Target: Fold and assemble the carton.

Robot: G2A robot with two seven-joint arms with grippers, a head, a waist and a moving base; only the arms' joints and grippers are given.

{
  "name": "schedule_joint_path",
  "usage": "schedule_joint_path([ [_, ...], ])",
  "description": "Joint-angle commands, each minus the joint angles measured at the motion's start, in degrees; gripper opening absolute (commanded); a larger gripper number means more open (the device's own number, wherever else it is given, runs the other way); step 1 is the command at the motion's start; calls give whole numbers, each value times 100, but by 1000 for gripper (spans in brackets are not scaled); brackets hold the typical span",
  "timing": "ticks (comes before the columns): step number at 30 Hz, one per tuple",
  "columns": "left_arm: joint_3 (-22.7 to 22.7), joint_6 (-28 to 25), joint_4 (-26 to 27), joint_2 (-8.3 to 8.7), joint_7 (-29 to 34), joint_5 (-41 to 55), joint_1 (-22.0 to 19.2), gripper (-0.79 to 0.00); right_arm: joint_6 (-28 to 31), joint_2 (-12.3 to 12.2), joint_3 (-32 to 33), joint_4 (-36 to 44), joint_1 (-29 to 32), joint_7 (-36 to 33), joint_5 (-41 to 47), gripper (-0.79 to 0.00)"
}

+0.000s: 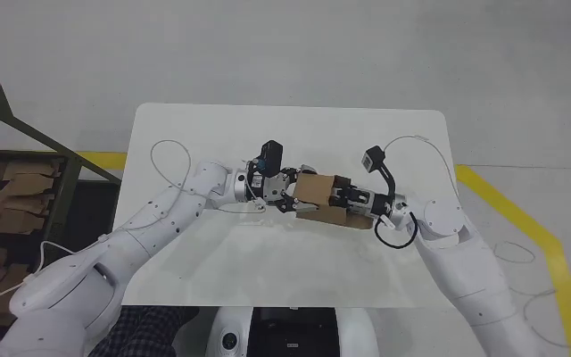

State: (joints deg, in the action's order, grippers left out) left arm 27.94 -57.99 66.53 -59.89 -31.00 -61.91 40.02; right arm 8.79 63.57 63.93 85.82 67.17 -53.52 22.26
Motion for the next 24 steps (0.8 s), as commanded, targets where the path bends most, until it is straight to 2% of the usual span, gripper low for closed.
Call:
schedule_joint_path([
  [1, -1, -1, -2, -13, 5, 13, 0, -323, 43, 19, -51, -21, -25, 80, 15, -785],
  [8, 9, -1, -17, -56, 22, 15, -11, -320, 133, 97, -287, -115, -148, 299, -16, -785],
  [24, 8, -1, -60, -102, 59, 51, -29, -314, 172, 166, -450, -308, -296, 217, -11, -785],
])
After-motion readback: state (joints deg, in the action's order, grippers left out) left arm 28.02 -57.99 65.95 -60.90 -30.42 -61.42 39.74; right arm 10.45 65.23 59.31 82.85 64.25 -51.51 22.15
